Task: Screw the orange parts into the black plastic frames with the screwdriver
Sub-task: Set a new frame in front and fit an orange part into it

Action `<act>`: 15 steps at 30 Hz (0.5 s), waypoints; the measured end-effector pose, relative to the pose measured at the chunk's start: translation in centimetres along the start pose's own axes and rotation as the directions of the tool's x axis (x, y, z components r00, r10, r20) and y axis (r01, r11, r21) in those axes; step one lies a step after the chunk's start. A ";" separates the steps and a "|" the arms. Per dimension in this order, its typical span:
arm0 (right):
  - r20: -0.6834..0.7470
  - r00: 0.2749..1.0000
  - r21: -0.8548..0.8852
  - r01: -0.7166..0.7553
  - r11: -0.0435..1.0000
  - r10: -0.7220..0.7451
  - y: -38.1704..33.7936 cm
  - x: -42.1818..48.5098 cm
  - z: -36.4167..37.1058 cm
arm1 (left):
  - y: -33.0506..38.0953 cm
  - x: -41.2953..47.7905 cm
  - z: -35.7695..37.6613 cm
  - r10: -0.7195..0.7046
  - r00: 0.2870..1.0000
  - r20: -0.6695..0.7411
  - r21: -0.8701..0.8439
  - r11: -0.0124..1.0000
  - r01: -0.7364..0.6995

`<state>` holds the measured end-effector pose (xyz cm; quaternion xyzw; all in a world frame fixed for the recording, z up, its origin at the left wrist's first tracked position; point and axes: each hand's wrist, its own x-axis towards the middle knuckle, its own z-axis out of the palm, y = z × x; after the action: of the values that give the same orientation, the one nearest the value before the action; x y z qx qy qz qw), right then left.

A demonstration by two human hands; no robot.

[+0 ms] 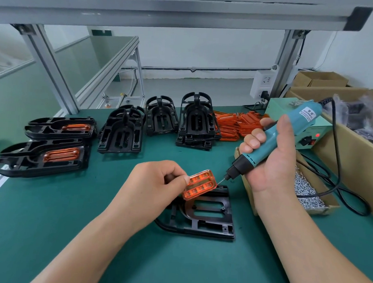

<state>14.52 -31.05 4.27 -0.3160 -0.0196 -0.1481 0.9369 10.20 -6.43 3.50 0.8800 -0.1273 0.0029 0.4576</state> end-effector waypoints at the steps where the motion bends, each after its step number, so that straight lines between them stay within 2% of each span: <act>1: -0.001 1.000 0.002 0.000 1.000 0.000 0.0 0.0 0.0 | 0.0 0.0 0.0 0.008 1.000 -0.005 0.004 1.000 -0.008; 7: 0.008 1.000 0.004 0.000 1.000 0.000 0.0 0.1 -0.3 | 0.1 0.0 0.3 0.031 0.998 -0.047 -0.004 1.000 -0.031; 12: 0.026 1.000 -0.008 0.003 1.000 -0.002 0.0 0.0 -0.3 | 0.2 0.1 0.5 -0.004 0.997 -0.077 -0.029 1.000 0.002; 15: 0.046 0.999 -0.016 0.002 1.000 -0.001 0.0 0.0 -0.1 | 0.5 0.2 0.4 -0.026 0.999 -0.034 -0.131 0.991 0.021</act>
<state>14.50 -31.09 4.16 -0.3267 -0.0402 -0.1416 0.9336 10.22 -7.04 3.70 0.8493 -0.1086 0.0047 0.5165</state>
